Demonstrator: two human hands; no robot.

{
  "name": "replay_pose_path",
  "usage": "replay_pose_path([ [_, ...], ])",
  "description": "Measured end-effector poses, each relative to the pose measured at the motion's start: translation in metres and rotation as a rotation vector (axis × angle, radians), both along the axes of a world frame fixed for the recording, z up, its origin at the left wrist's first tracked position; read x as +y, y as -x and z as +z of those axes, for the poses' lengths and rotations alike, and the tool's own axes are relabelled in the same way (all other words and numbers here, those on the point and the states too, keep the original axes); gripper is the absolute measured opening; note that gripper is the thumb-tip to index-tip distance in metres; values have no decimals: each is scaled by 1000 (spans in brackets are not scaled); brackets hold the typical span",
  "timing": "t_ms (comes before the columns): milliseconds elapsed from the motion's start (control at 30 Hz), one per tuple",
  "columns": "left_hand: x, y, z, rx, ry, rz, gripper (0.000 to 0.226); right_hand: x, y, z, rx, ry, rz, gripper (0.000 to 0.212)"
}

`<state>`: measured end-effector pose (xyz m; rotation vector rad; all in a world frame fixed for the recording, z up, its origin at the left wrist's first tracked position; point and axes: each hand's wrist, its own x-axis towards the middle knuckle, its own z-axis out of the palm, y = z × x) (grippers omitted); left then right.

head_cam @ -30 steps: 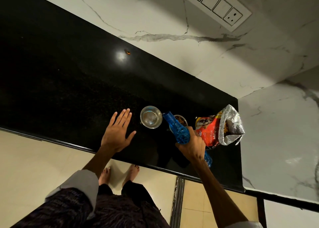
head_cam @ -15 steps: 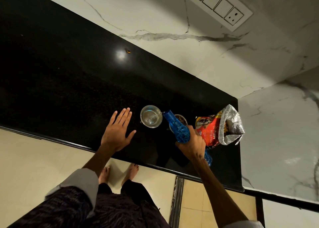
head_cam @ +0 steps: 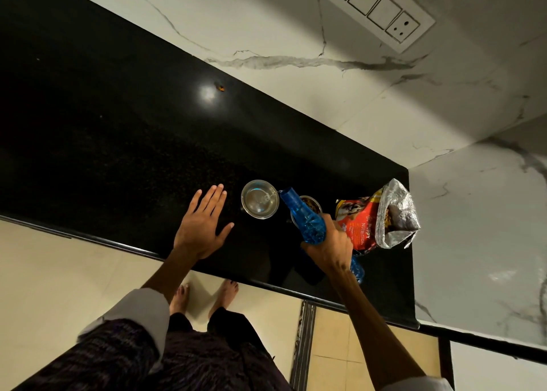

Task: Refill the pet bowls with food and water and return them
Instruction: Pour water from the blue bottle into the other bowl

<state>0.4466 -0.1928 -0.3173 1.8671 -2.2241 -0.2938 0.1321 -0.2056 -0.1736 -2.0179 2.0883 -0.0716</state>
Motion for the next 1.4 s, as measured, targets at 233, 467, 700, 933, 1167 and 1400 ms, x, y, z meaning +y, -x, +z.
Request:
replay_pose_path([
  [233,0,0,1,7,9,-1,83,0,1,-1,4,-13,-3,76],
  [467,1,-1,1,17,23,2,82,-1,0,0,17,-12,-1,76],
  [700,1,0,1,23,20,4,82,0,2,-1,26,-6,0,77],
  [933,0,0,0,25,21,3,83,0,3,-2,32,-12,1,76],
  [1167,0,0,-1,21,12,2,82,1,4,-1,27,-16,3,75],
  [1400,0,0,-2,22,11,-1,83,3,2,2,25,-14,-2,76],
])
